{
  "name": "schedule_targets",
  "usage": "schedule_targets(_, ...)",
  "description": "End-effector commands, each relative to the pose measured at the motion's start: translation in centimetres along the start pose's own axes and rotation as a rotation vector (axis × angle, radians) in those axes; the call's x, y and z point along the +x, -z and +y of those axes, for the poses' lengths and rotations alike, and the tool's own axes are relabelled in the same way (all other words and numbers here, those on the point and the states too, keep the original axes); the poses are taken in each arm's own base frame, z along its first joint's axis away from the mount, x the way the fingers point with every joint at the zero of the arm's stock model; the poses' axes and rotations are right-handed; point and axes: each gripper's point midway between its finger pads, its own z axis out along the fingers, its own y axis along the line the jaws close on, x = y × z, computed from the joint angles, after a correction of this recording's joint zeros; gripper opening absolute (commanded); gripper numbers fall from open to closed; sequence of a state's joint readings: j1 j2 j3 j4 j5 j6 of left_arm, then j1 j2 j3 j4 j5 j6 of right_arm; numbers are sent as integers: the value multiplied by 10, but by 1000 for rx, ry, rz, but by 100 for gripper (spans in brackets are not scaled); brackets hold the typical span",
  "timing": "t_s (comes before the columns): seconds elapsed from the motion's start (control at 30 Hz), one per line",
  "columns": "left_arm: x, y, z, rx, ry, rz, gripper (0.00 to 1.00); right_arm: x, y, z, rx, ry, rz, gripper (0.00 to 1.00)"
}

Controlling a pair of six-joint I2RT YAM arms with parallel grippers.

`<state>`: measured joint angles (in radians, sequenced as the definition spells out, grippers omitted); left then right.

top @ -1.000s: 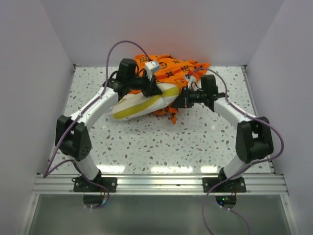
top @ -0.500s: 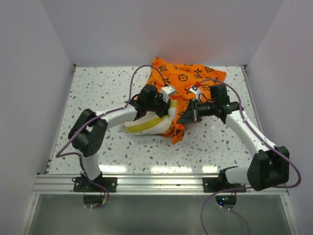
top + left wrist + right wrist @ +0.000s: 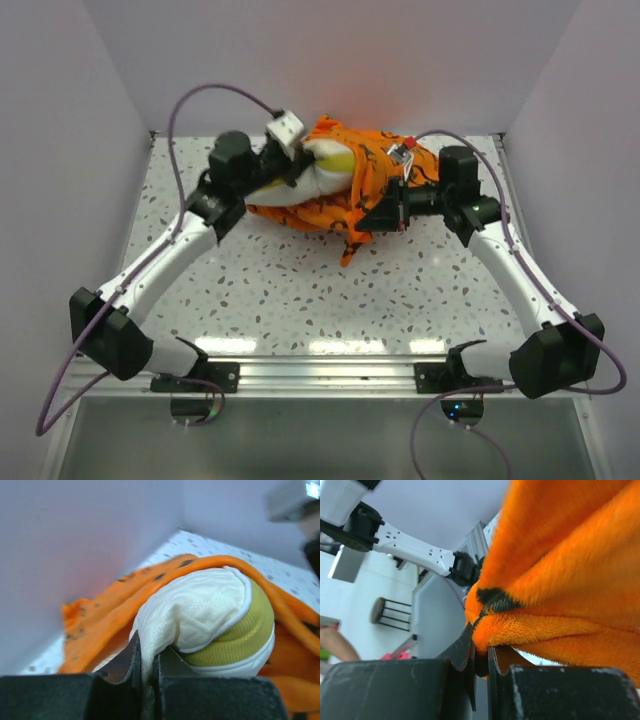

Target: Put the pillow into the pillowcase

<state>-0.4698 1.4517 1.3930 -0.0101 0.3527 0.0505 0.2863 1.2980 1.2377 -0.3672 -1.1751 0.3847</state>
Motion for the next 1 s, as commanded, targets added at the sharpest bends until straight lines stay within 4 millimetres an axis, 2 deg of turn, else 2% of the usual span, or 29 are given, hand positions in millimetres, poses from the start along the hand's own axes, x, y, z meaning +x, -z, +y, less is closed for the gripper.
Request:
schedule_targets(0.0,218,1,-103,226,-59,422,0,38,-4,-4,-61,-106,49,0)
schedule_targets(0.03,286,4,-120,259,-21,573,0,45,-5,-9,-50,-124,54,0)
schedule_targets(0.1,327,-4,-134,249,133,707,0,63,-9,-19,-37,-176,79,0)
schedule_targets(0.13,346,-25,-128,219,180,775,0,69,-9,-19,-37,-196,91,0)
schedule_targets(0.17,344,-34,-115,170,285,774,0,72,-8,-17,-36,-203,94,0)
schedule_targets(0.2,334,-47,-100,131,339,717,0,75,-9,-12,-45,-199,100,0)
schedule_targets(0.23,304,-61,-81,92,376,605,0,75,-9,-7,-55,-190,100,0)
schedule_targets(0.27,271,-78,-42,0,443,460,0,76,-8,2,-71,-188,103,0)
schedule_targets(0.3,248,-84,-22,-41,456,392,0,77,-10,10,-90,-176,111,0)
schedule_targets(0.33,199,-99,4,-76,447,285,0,75,-10,16,-101,-165,113,0)
schedule_targets(0.37,182,-97,36,-138,480,257,0,69,-8,25,-118,-138,109,0)
schedule_targets(0.4,162,-98,56,-187,484,225,0,66,-6,34,-130,-124,109,0)
schedule_targets(0.43,121,-101,77,-217,466,150,0,65,-4,39,-138,-122,115,0)
schedule_targets(0.5,107,-92,98,-290,422,147,0,61,2,56,-173,-63,125,0)
schedule_targets(0.53,108,-86,91,-275,395,156,0,67,5,58,-167,-84,137,0)
schedule_targets(0.57,112,-90,68,-233,324,168,0,73,5,54,-157,-73,140,0)
schedule_targets(0.6,126,-90,51,-219,294,197,0,78,5,50,-143,-84,142,0)
schedule_targets(0.63,171,-78,25,-183,291,296,0,80,4,46,-139,-84,140,0)
schedule_targets(0.67,186,-80,-17,-103,238,313,0,87,2,37,-126,-108,145,0)
schedule_targets(0.7,210,-73,-46,-29,206,354,0,88,1,30,-110,-123,141,0)
schedule_targets(0.73,265,-51,-73,10,193,471,0,85,-2,22,-89,-109,122,0)
schedule_targets(0.77,288,-45,-103,61,165,531,0,86,-3,19,-81,-133,122,0)
schedule_targets(0.8,310,-38,-113,83,175,599,0,84,-4,18,-82,-129,114,0)
schedule_targets(0.83,333,-40,-116,78,202,668,0,84,-5,19,-90,-138,118,0)
schedule_targets(0.87,344,-36,-109,66,268,713,0,83,-5,18,-92,-139,122,0)
schedule_targets(0.9,348,-39,-100,60,313,718,0,88,-3,19,-87,-161,141,0)
schedule_targets(0.93,332,-52,-70,11,386,642,0,92,-2,20,-93,-162,156,0)
schedule_targets(0.97,316,-58,-68,73,432,586,2,94,0,20,-100,-129,164,0)
